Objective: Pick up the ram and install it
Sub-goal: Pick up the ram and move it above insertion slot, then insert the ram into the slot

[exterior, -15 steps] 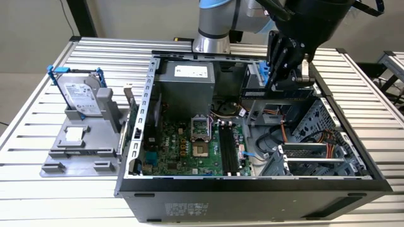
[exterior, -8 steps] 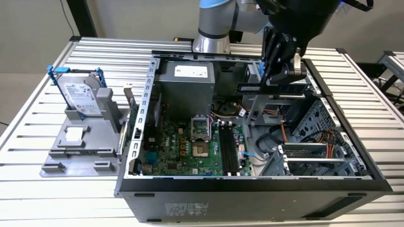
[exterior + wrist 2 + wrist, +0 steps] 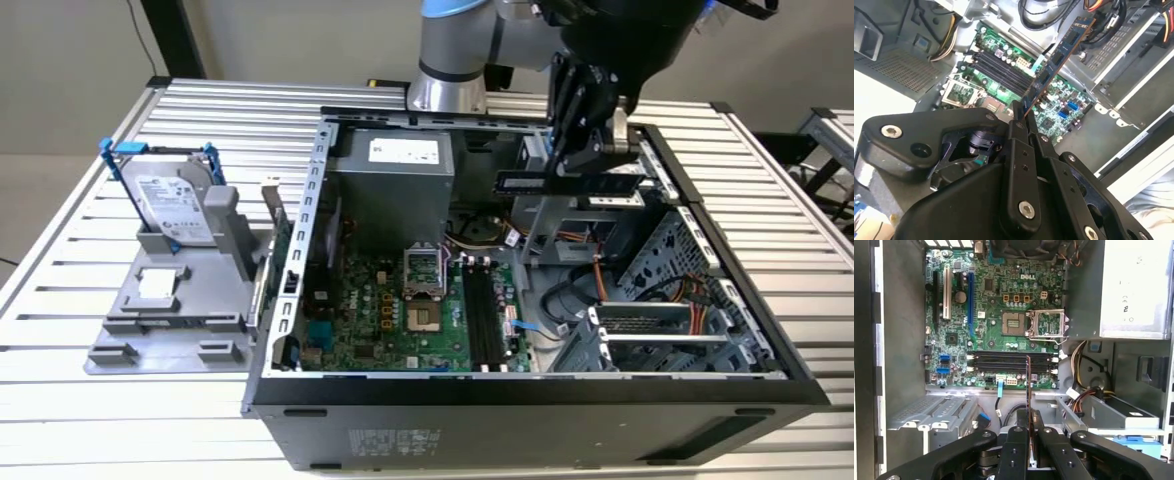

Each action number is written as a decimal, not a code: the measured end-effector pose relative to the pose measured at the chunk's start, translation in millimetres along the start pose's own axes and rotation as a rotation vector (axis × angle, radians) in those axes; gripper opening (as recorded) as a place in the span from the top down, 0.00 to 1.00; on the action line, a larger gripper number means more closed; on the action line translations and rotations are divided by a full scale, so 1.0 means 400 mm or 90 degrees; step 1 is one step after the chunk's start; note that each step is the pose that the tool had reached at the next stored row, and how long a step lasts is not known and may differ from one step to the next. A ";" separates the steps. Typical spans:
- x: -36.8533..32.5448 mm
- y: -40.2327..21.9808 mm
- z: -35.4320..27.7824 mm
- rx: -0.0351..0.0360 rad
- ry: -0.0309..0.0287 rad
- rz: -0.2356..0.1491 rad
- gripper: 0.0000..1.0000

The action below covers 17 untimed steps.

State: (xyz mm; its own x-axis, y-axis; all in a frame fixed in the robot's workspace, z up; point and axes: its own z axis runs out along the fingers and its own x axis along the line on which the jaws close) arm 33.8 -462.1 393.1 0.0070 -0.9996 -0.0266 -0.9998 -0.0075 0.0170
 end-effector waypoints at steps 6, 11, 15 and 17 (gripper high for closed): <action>-0.002 0.002 0.001 0.0000 0.0000 0.000 1.00; -0.002 0.002 0.001 0.0000 0.0020 0.000 1.00; -0.002 0.002 0.001 0.0000 0.0020 0.001 1.00; -0.002 0.002 0.001 0.0001 0.0020 0.002 1.00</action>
State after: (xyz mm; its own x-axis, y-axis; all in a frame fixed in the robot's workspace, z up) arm 33.0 -461.1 392.9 0.0036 -0.9997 -0.0234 -0.9998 -0.0040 0.0170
